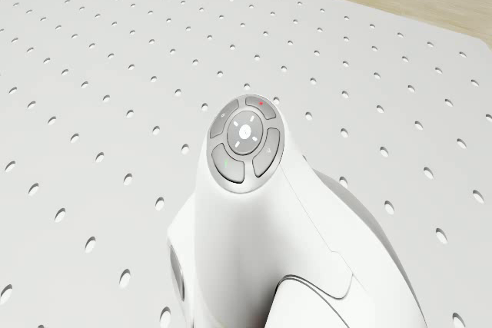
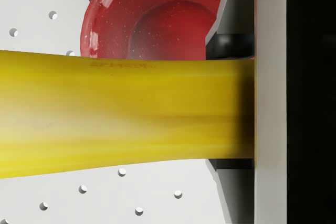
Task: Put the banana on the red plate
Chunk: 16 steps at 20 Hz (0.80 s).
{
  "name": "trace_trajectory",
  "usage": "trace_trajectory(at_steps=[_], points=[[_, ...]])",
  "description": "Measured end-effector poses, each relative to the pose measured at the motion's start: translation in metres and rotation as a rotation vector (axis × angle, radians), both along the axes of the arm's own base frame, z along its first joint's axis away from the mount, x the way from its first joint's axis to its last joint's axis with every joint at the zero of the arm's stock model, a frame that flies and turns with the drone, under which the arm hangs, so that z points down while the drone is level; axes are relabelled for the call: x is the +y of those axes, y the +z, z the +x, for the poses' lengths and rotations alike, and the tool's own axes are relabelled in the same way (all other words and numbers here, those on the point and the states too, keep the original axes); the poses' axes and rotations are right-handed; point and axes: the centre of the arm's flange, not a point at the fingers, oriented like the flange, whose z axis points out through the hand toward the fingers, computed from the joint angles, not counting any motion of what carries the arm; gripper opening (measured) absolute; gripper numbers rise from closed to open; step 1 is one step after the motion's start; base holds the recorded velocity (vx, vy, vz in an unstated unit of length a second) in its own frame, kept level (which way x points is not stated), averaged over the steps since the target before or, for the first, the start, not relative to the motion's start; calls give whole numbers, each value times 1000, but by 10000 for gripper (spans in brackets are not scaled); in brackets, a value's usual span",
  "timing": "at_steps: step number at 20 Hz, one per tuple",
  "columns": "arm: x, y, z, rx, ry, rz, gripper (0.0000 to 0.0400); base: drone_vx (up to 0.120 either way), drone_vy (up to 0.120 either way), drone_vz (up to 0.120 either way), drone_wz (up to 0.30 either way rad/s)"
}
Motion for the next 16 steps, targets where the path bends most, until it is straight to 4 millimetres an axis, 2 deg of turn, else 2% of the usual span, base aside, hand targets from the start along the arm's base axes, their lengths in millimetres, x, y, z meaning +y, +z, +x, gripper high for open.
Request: trace_trajectory(at_steps=[1,7,9,14,16], points=[[0,0,0,0,0,0,193,0,-40,0,0],[0,0,0,0,0,0,193,-120,0,0,0],[0,0,0,0,0,0,193,0,-20,0,0],[0,0,0,0,0,0,193,0,-120,0,0],[0,0,0,0,0,0,193,-100,-40,0,0]])
